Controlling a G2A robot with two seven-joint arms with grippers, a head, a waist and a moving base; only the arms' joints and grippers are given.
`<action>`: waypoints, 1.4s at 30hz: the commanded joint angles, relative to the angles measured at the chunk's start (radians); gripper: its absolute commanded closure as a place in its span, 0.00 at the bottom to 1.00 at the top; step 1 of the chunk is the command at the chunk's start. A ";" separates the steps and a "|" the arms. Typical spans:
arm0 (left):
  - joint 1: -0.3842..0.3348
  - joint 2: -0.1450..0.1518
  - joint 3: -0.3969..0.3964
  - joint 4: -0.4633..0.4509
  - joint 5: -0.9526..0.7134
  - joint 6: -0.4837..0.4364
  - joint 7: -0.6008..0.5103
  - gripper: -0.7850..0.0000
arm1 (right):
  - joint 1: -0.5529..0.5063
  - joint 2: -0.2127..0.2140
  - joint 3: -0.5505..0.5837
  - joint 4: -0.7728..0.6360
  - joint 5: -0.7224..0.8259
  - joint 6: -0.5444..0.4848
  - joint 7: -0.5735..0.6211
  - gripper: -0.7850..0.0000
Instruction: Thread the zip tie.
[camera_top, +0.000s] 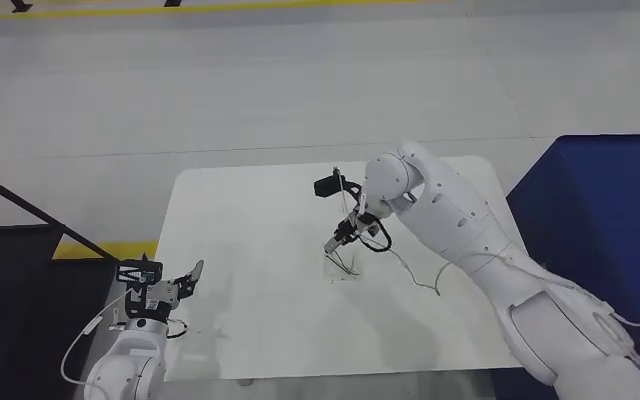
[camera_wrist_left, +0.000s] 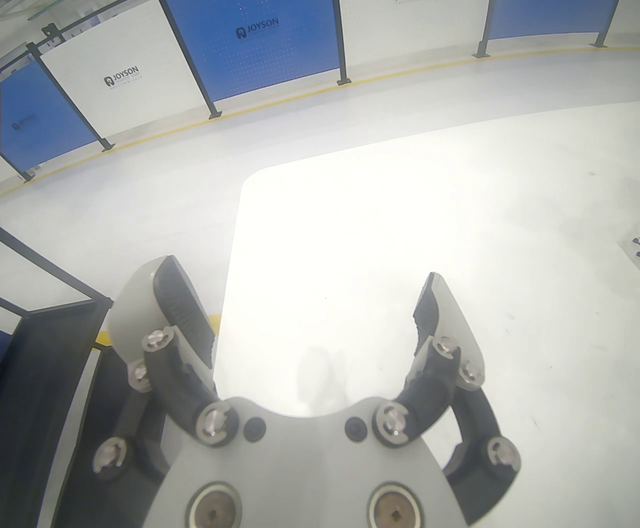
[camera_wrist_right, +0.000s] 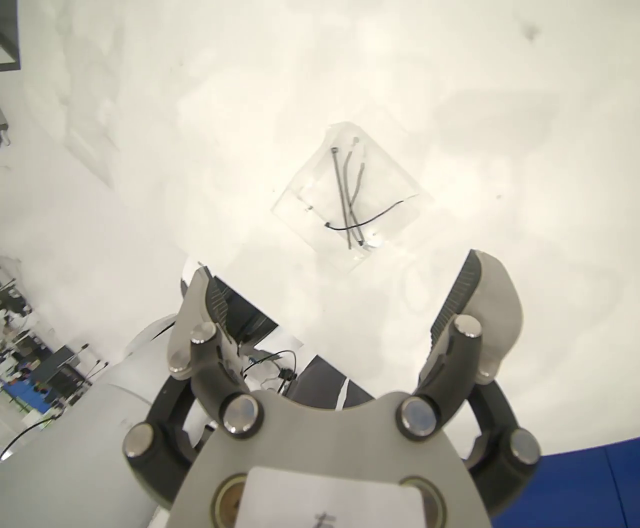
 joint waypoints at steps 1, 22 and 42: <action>0.000 0.000 0.000 0.000 0.000 0.000 0.000 0.00 | 0.028 0.000 -0.041 0.009 0.052 -0.009 0.000 0.00; 0.000 0.000 0.000 0.000 0.000 0.000 0.000 0.00 | 0.070 -0.022 -0.212 0.102 0.166 -0.115 0.000 0.65; 0.000 0.000 0.000 0.000 0.000 0.000 0.000 0.00 | 0.084 -0.180 -0.306 0.458 0.164 -0.211 -0.039 0.72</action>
